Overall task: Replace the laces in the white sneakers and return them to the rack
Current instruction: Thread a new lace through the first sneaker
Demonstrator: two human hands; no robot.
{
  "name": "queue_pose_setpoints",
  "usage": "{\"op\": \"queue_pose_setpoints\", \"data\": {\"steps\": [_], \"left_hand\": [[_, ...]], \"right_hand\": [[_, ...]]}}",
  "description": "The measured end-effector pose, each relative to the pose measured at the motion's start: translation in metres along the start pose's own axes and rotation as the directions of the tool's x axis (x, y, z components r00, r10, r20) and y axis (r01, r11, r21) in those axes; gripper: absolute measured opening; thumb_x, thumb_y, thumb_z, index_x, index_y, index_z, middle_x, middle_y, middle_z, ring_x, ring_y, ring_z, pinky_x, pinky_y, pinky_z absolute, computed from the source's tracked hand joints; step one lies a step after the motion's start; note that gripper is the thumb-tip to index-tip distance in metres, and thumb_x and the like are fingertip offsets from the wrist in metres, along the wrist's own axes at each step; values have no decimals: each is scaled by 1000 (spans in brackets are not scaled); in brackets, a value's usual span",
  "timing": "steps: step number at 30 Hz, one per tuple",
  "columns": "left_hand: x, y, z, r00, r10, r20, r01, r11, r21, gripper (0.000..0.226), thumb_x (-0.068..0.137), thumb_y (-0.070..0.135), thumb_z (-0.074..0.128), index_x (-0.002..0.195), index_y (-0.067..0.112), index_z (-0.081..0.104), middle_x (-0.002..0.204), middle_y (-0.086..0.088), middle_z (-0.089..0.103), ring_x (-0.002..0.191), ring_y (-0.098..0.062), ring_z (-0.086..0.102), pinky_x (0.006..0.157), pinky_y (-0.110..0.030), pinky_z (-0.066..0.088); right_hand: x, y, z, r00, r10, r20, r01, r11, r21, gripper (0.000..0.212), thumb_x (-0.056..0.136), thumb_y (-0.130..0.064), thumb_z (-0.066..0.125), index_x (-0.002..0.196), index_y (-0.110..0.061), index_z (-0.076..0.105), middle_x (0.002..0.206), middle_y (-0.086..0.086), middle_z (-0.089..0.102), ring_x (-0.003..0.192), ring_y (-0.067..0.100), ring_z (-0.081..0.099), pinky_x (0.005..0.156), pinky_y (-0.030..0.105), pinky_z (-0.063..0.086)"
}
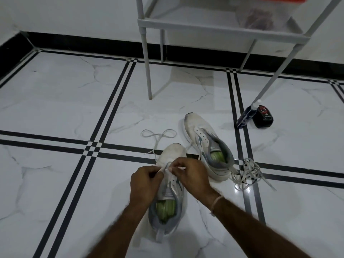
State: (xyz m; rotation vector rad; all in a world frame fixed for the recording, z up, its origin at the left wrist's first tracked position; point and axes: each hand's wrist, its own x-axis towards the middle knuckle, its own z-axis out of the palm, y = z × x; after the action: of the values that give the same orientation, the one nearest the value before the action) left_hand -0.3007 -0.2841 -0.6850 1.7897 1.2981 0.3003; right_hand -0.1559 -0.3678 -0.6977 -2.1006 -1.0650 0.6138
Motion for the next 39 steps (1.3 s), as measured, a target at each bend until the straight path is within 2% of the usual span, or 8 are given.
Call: {"op": "queue_pose_setpoints", "data": {"steps": [7, 20, 27, 31, 32, 35, 37, 39], "left_hand": [[-3, -1, -1, 995, -71, 77, 90, 954, -284, 20, 91, 13, 70, 86, 30, 80, 80, 10, 78, 80, -10, 72, 73, -28, 56], [-5, -9, 9, 999, -16, 52, 28, 973, -228, 25, 98, 33, 64, 80, 22, 78, 73, 2, 75, 77, -21, 72, 75, -39, 60], [8, 0, 4, 945, -281, 170, 328, 780, -533, 15, 97, 12, 64, 87, 8, 73, 86, -13, 75, 89, -35, 71, 81, -45, 59], [40, 8, -27, 868, -467, 171, 303, 224, -926, 24, 104, 3, 37, 87, 9, 52, 76, -7, 59, 68, -20, 60, 63, -37, 61], [45, 5, -36, 887, -452, 93, 227, 251, -941, 25, 105, 4, 34, 86, 13, 47, 71, -4, 52, 61, -17, 52, 57, -34, 58], [39, -12, -38, 981, 82, -178, -135, 941, -310, 17, 105, 22, 48, 89, 20, 53, 74, 3, 53, 65, -14, 48, 60, -27, 44], [29, -27, -24, 913, 401, 72, -405, 913, 43, 13, 94, 38, 63, 85, 29, 63, 82, 12, 59, 79, -7, 55, 71, -22, 43], [26, -35, -8, 880, 437, 185, -460, 882, 103, 19, 87, 48, 63, 73, 35, 64, 80, 16, 61, 80, -2, 57, 70, -22, 40]], "right_hand": [[-13, 9, 29, 989, 31, -142, -30, 1000, 9, 4, 89, -33, 71, 91, -30, 74, 93, -16, 71, 94, 7, 63, 81, 31, 51], [-27, 3, 40, 977, 16, -214, -33, 997, -73, 17, 96, -42, 59, 94, -31, 72, 95, -14, 71, 92, 10, 61, 85, 34, 41], [-31, 0, 31, 979, -3, -205, -19, 995, -102, 14, 88, -31, 71, 99, -37, 65, 101, -19, 65, 100, 8, 51, 81, 33, 28], [-32, 2, 29, 977, -19, -212, -44, 956, -289, 37, 82, -40, 73, 115, -38, 55, 121, -10, 52, 114, 17, 44, 88, 38, 33], [-30, 2, 27, 979, -3, -205, -57, 956, -287, 44, 78, -40, 75, 117, -38, 54, 124, -9, 50, 116, 18, 43, 88, 38, 33], [-24, 3, 19, 981, 62, -185, -102, 972, -214, 60, 68, -43, 79, 121, -39, 50, 131, -12, 43, 125, 17, 39, 88, 35, 27], [-21, 5, 16, 980, 55, -189, -91, 979, -183, 70, 65, -50, 79, 126, -38, 48, 140, -9, 39, 132, 17, 34, 93, 36, 28], [-20, 8, 15, 982, 58, -178, -89, 982, -168, 81, 64, -49, 83, 134, -35, 45, 152, -5, 31, 140, 20, 27, 103, 41, 30]]}}
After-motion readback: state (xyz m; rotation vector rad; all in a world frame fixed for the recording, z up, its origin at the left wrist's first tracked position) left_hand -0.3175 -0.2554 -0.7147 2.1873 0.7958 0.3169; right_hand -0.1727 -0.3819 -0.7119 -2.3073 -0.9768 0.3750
